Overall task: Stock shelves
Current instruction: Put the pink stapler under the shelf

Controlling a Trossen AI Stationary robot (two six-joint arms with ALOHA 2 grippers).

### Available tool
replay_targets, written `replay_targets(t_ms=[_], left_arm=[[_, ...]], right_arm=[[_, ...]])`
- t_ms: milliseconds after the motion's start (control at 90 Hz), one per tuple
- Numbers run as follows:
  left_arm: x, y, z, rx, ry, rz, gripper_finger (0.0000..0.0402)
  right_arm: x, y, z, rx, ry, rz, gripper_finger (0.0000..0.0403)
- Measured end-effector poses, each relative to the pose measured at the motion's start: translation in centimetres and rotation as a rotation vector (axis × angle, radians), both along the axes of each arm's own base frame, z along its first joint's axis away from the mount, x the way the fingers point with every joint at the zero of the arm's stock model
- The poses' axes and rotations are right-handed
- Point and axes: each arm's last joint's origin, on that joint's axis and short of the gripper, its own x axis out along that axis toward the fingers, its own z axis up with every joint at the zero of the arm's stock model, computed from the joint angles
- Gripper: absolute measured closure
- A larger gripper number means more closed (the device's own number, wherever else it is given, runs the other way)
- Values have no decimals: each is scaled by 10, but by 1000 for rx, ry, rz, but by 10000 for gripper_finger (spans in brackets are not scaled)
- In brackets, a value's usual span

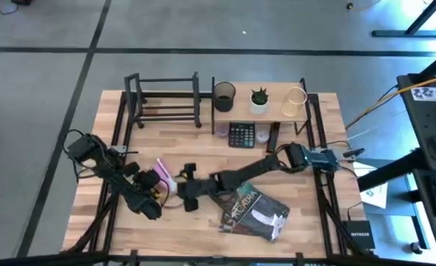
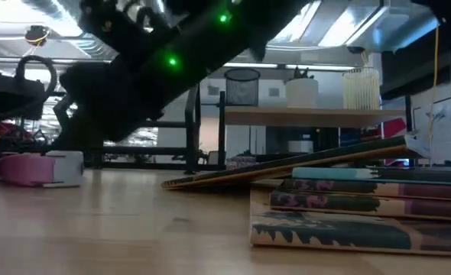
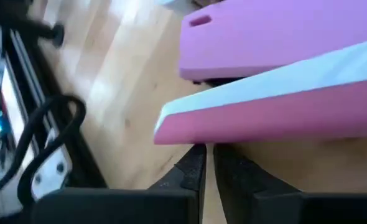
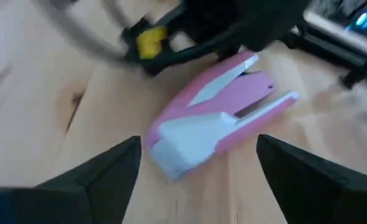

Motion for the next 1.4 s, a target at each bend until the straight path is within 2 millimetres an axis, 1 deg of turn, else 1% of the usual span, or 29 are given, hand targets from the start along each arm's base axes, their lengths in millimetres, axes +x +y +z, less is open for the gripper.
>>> replay_targets(t_ms=[111, 267, 411, 522, 600, 711, 800, 878, 1011, 1044, 1200, 1289, 1400], left_arm=[[5, -2, 1, 0, -61, -5, 385], [16, -9, 3, -17, -222, 14, 385], [26, -16, 3, -50, -369, -3, 385], [31, -20, 2, -81, -454, 24, 385], [32, -21, 3, -91, -481, 47, 385], [36, -27, 7, -104, -492, 31, 385], [40, -33, 15, -107, -477, -5, 385], [42, -39, 23, -104, -442, -37, 385], [40, -46, 41, -71, -364, -52, 385], [38, -48, 46, -60, -345, -52, 385], [28, -58, 62, -37, -290, -42, 385], [20, -65, 64, -49, -288, -38, 385], [9, -72, 64, -57, -270, -61, 385]], right_arm=[[1, -2, -7, 78, 0, -43, 83], [-2, 12, -14, 170, 7, -76, 81], [-7, 20, -18, 151, -1, -196, 82], [-11, 16, -22, 172, 35, -312, 87], [-14, 12, -28, 199, 74, -358, 93], [-17, 6, -31, 229, 92, -419, 104], [-17, 6, -32, 219, 97, -418, 123], [-16, 6, -31, 201, 93, -389, 156], [-15, 4, -31, 186, 96, -371, 235], [-15, 1, -31, 192, 93, -381, 249], [-13, -8, -31, 215, 87, -419, 250], [-13, -7, -31, 219, 93, -415, 250], [-18, -4, -21, 244, 144, -370, 250]])
